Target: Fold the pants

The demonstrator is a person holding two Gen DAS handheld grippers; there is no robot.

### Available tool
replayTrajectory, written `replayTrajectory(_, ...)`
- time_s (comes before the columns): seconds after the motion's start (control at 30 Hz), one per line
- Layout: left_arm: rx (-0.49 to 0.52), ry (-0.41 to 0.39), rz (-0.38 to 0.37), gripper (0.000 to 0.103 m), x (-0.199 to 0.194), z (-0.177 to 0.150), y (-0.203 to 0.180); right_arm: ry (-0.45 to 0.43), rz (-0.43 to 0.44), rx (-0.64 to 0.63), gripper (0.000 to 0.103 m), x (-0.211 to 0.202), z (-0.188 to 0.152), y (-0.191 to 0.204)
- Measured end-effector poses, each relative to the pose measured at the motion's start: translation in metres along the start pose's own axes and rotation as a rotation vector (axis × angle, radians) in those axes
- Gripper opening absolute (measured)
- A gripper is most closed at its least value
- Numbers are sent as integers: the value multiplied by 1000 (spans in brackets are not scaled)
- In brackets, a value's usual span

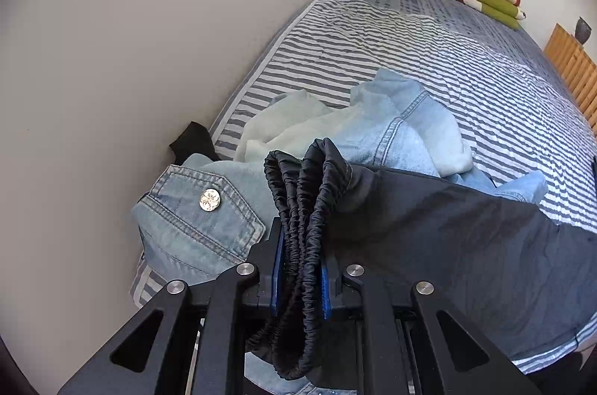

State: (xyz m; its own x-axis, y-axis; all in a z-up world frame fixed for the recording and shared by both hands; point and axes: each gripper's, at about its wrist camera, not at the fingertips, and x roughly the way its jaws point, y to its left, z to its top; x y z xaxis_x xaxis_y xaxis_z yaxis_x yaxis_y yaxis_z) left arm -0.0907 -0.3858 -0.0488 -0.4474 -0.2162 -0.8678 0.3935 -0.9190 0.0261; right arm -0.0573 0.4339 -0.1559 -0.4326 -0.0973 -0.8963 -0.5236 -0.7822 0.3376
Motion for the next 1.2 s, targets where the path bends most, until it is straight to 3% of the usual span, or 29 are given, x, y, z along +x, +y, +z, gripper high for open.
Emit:
replayTrajectory(0.07, -14, 6, 1, 16, -2, 3, 5, 68, -98, 65, 17, 28, -10, -24)
replayTrajectory(0.17, -6, -1, 7, 16, -9, 6, 9, 28, -132, 129, 26, 29, -22, -44)
replayTrajectory(0.3, -21, -11, 4, 16, -15, 11, 15, -141, -287, -40, 28, -14, -36, -6)
replayTrajectory(0.37, -19, -11, 0, 16, -16, 11, 16, -195, -323, -133, 29, -30, -40, 20)
replayTrajectory(0.43, -14, -5, 5, 16, -13, 11, 16, -199, -256, -245, 29, -33, -55, 53)
replayTrajectory(0.53, -34, 1, -5, 16, -11, 10, 20, -105, -124, -439, 30, -5, -83, 109)
replayTrajectory(0.67, -48, 0, -16, 16, -13, 10, 24, -10, -163, -680, 32, 49, -119, 163)
replayTrajectory(0.83, -52, 5, -24, 16, -11, 11, 29, 39, -184, -822, 38, 72, -138, 180)
replayTrajectory(0.9, -62, 6, -24, 16, -10, 12, 32, 31, -168, -870, 50, 68, -142, 183)
replayTrajectory(1.0, -68, 8, -20, 16, -9, 13, 33, 51, -123, -924, 51, 67, -145, 190)
replayTrajectory(1.2, -53, 10, -6, 16, -6, 14, 31, 96, -162, -1063, 51, 86, -154, 206)
